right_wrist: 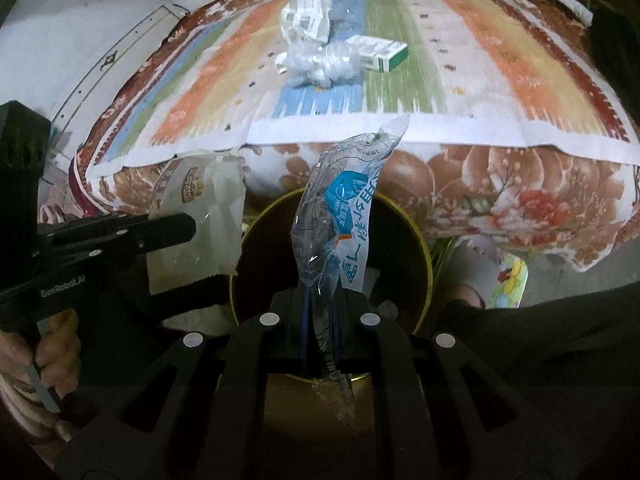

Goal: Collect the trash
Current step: 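Open both grippers over the bin, dropping the wrapper and clear bag, then move both open grippers back over the trash on the bed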

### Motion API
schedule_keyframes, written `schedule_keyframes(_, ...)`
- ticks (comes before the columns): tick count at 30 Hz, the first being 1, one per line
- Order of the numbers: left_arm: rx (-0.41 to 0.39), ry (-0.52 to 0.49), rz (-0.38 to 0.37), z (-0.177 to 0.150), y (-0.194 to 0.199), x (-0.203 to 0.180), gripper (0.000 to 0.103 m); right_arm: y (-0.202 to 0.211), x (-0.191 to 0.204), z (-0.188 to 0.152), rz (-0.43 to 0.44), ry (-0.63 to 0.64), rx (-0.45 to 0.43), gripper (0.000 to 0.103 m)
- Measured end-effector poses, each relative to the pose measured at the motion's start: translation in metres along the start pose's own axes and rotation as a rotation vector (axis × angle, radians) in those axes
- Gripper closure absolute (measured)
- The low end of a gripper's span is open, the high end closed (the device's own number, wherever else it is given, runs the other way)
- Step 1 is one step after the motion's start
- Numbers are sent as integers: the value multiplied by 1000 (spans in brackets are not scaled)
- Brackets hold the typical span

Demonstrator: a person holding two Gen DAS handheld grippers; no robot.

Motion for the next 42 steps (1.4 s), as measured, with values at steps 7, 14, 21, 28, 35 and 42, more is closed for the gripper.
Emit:
schedule_keyframes(7, 19, 32, -36, 2, -6, 0, 59, -18, -2, -3, 5, -48, 55, 76)
schedule_keyframes(14, -9, 63, -30, 7, -1, 4, 53, -13, 0, 0, 28, -48, 34, 65)
schedule_keyframes(21, -30, 90, -24, 11, 5, 11, 52, -9, 0, 7, 53, -52, 6, 62)
schedule_keyframes(28, -46, 117, -27, 16, 9, 18, 51, -4, 2, 19, 92, -58, -19, 57)
schedule_keyframes(35, -68, 170, -32, 23, 17, 30, 51, 6, -2, 45, 73, -29, -61, 51)
schedule_keyframes(42, -96, 139, 20, 49, 27, 33, 49, 9, 4, 73, 15, 75, -75, 47)
Point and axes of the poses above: each gripper's, at about its wrist camera, not at the fingertips, and y roughly against the way its jaws point, x to its left, z to its top, the point moved 6 cm from there along -y, roughly the way its jaws point, and after that the axes turned 2 degrees about y, right-handed, at the moved point
